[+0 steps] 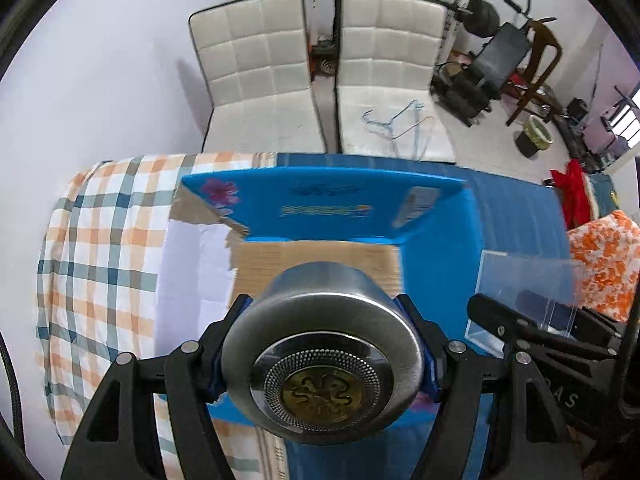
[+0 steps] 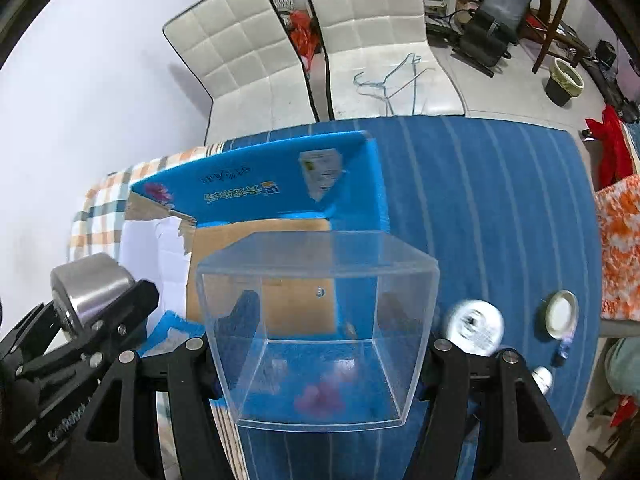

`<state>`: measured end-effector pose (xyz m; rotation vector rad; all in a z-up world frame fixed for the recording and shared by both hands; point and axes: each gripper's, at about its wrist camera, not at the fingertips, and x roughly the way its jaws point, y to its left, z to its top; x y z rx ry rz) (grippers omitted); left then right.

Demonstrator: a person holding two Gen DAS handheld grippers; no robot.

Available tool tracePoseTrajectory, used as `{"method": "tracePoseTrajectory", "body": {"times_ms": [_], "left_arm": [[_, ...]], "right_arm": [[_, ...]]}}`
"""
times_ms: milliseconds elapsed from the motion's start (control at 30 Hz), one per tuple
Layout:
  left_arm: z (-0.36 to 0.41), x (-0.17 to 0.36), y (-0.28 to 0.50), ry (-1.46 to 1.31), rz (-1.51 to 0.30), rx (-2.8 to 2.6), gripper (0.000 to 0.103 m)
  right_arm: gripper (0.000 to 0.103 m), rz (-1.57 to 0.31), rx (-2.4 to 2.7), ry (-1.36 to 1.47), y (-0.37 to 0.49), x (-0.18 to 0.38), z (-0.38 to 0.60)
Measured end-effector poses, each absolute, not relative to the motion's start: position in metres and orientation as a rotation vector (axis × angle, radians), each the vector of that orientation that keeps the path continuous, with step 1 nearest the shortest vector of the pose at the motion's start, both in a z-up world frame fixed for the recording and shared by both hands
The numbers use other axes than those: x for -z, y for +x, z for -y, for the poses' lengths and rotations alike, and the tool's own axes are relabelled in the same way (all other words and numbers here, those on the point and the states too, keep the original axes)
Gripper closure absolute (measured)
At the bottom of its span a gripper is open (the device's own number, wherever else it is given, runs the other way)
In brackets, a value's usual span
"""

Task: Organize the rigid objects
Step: 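Carry the silver tin and clear cube box toward the blue box with both tools, then lower the silver tin and clear cube box into the blue box and release both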

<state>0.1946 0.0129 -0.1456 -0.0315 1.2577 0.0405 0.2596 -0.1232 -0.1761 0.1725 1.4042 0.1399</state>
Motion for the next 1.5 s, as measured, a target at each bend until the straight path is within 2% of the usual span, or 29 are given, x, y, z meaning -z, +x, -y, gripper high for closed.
{"method": "tracePoseTrajectory", "body": {"times_ms": [333,567,833,900,967,1500], "left_arm": [[-0.065,0.235,0.232,-0.089,-1.389,-0.062,0.034],[-0.075,0.274,0.249,-0.130,-1.454,-0.052,0.034],[-0.091,0.281,0.257,-0.258,-1.475,-0.031,0.034],[-0.095,0.282,0.258,-0.291,-1.480,-0.016,0.034],[-0.095,0.283,0.260,-0.323,-1.484,0.002,0.034],[-0.080,0.313,0.271,-0.350,-1.595,0.044,0.034]], "right_arm": [[0.037,-1.548,-0.099,0.161,0.318,0.285,0.081],[0.037,-1.635,-0.075,0.138,0.338,0.332,0.068],[0.028,-1.660,-0.069,0.262,0.345,0.322,0.084],[0.019,-1.649,-0.075,0.299,0.347,0.315,0.088],[0.015,-1.647,-0.082,0.304,0.348,0.309,0.089],[0.015,-1.631,-0.061,0.266,0.345,0.296,0.081]]}}
